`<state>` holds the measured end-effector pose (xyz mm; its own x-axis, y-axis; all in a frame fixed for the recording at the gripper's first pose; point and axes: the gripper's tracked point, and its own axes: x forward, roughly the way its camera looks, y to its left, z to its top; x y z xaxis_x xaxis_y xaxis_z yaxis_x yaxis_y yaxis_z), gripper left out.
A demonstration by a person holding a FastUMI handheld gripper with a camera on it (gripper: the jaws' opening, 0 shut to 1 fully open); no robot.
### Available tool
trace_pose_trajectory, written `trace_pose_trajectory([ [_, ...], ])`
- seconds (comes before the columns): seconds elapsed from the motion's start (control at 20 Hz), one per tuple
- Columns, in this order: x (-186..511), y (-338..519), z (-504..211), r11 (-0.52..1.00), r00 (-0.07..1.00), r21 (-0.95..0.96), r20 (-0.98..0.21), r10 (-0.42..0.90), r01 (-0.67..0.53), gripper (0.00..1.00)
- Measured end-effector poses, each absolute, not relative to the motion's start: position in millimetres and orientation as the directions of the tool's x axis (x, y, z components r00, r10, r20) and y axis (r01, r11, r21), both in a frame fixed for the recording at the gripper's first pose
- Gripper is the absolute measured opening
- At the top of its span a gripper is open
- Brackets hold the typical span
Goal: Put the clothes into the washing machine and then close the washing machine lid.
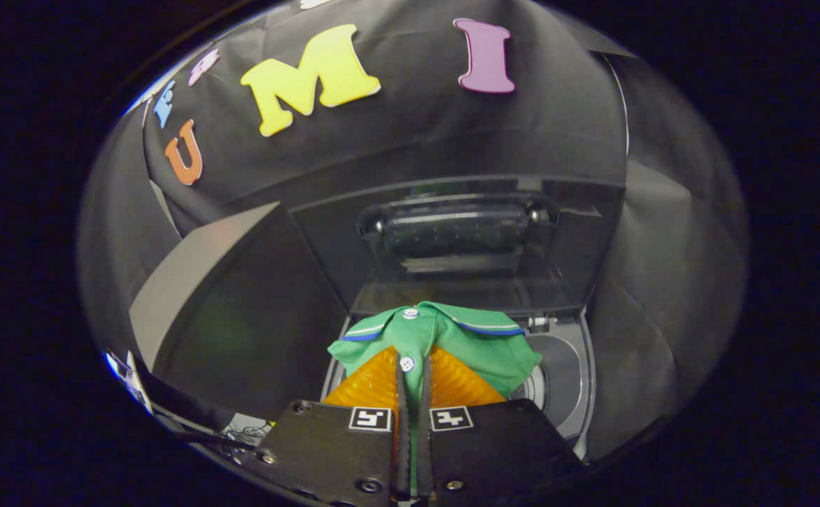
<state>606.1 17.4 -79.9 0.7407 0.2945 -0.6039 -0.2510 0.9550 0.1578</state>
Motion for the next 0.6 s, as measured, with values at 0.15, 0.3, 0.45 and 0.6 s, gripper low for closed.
trace_pose_trajectory([
  [0.15,615.9,11.9,-113.0,0.962,0.716,0.139,-0.644,0.269,-0.236,0.07],
  [0.3,618.8,9.6,-140.8,0.966,0.690,0.135,-0.678,0.252,-0.220,0.07],
  [0.45,622.9,7.3,-166.6,0.973,0.664,0.122,-0.714,0.222,-0.195,0.07],
  [0.6,622.0,3.6,-189.2,0.979,0.618,0.111,-0.761,0.195,-0.172,0.07],
])
